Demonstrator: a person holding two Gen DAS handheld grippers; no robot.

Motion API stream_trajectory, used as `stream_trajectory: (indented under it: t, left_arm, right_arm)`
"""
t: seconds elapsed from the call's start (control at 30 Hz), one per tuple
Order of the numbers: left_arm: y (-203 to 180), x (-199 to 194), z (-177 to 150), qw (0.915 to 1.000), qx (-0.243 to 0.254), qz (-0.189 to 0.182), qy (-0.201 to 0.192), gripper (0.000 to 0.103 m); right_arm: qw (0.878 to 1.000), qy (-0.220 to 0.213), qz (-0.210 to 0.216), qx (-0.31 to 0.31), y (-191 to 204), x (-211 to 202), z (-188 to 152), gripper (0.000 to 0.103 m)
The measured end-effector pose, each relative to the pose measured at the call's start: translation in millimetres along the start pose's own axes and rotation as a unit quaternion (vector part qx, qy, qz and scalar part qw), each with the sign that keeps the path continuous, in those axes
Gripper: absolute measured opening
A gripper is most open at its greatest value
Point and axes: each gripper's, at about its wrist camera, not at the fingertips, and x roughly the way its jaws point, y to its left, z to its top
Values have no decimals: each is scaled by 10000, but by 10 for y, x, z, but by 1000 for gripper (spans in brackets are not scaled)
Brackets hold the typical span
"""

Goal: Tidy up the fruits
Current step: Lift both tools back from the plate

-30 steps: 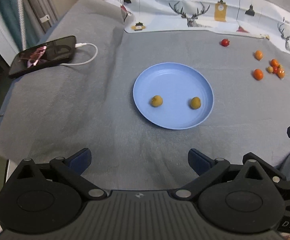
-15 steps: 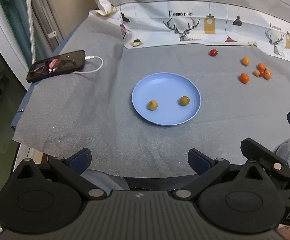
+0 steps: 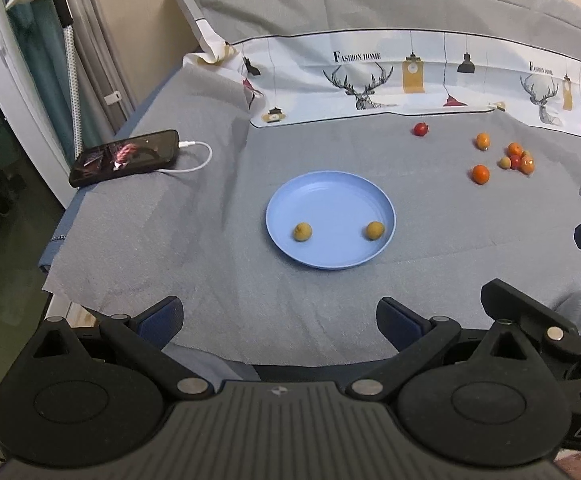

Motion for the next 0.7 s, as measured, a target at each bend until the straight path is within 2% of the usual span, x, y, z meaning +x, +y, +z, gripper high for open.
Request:
stream_trajectory:
  t: [0.27, 0.43, 0.7]
  left_arm:
    - [36, 59, 13, 10000, -40, -57, 0, 103]
    - [47, 141, 32, 9997, -86, -165, 153, 103]
    - [28, 272, 76, 9997, 8, -67, 218, 103]
  right_arm:
    - [9998, 42, 166, 108, -48, 83, -22, 102]
    - [9994, 205, 69, 259, -81, 172, -37, 102]
    - [9992, 362, 81, 169, -72, 295, -24, 102]
